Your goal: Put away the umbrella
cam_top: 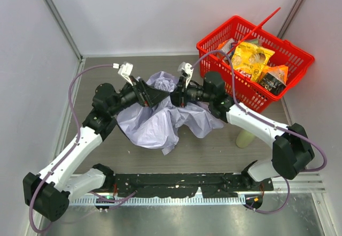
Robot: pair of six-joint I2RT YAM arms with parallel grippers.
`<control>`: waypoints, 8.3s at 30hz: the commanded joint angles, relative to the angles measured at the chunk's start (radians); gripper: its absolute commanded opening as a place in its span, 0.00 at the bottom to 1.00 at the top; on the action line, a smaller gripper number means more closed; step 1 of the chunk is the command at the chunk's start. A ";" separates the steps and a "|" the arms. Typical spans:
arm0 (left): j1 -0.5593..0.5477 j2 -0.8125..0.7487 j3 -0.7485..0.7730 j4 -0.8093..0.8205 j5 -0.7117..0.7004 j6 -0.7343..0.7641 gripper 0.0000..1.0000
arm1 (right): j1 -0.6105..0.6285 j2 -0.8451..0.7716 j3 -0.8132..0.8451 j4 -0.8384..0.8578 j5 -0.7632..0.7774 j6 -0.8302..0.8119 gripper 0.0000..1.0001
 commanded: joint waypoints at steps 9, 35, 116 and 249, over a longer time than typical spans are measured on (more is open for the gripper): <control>-0.005 0.046 0.073 0.045 -0.106 -0.030 0.74 | 0.113 -0.048 0.099 -0.154 -0.008 -0.180 0.01; -0.005 -0.062 -0.022 0.060 -0.336 -0.050 0.00 | 0.190 -0.232 0.233 -0.795 0.808 0.010 0.77; 0.017 -0.172 -0.004 -0.147 -0.218 0.038 0.00 | 0.429 -0.630 0.080 -1.008 1.147 0.018 0.56; -0.063 -0.169 -0.005 -0.018 -1.154 0.213 0.00 | 0.532 0.170 0.149 -0.290 0.809 1.266 0.47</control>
